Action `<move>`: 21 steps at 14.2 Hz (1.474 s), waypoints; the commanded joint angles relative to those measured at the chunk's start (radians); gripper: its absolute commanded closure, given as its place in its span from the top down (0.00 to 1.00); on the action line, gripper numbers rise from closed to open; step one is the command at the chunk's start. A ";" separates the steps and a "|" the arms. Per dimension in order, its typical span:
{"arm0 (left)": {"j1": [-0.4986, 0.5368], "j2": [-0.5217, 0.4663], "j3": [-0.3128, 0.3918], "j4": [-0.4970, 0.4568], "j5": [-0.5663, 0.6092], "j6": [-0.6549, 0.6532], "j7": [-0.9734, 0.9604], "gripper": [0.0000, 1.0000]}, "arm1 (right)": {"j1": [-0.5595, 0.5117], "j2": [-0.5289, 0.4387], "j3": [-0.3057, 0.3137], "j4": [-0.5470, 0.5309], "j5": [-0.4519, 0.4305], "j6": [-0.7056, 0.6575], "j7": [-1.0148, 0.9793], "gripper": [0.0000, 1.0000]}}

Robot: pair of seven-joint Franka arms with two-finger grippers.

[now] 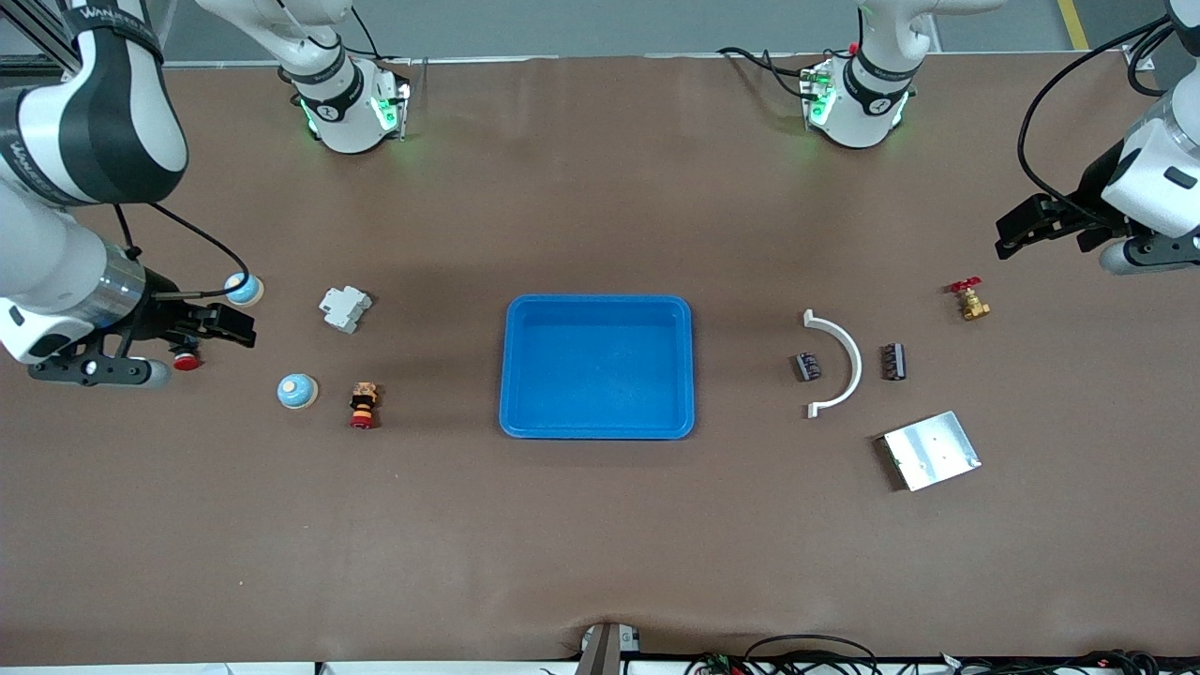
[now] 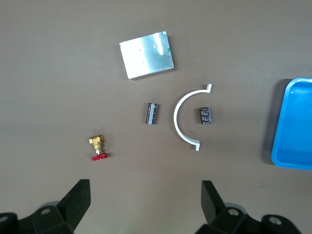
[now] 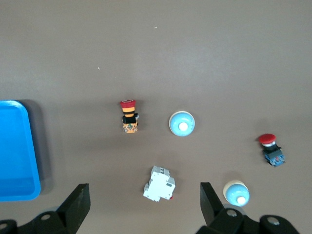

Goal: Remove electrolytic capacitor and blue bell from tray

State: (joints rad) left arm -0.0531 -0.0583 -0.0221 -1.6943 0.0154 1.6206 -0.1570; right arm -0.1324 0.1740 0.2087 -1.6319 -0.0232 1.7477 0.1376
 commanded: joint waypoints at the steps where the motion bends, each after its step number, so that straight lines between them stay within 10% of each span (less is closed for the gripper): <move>1: 0.006 0.008 -0.004 0.025 -0.023 -0.025 0.037 1.00 | 0.004 -0.025 -0.003 0.029 -0.017 -0.036 0.014 1.00; 9: 0.012 0.008 -0.004 0.033 -0.025 -0.033 0.108 1.00 | 0.007 -0.119 -0.014 0.027 -0.018 -0.099 0.007 1.00; 15: 0.013 0.009 -0.004 0.033 -0.025 -0.033 0.099 1.00 | 0.146 -0.165 -0.196 0.029 -0.009 -0.126 -0.053 1.00; 21: 0.013 0.009 -0.004 0.033 -0.025 -0.033 0.100 1.00 | 0.145 -0.200 -0.216 0.038 0.043 -0.189 -0.064 1.00</move>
State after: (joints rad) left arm -0.0499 -0.0582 -0.0224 -1.6847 0.0153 1.6086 -0.0743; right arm 0.0037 -0.0073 0.0120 -1.5969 -0.0163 1.5834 0.0778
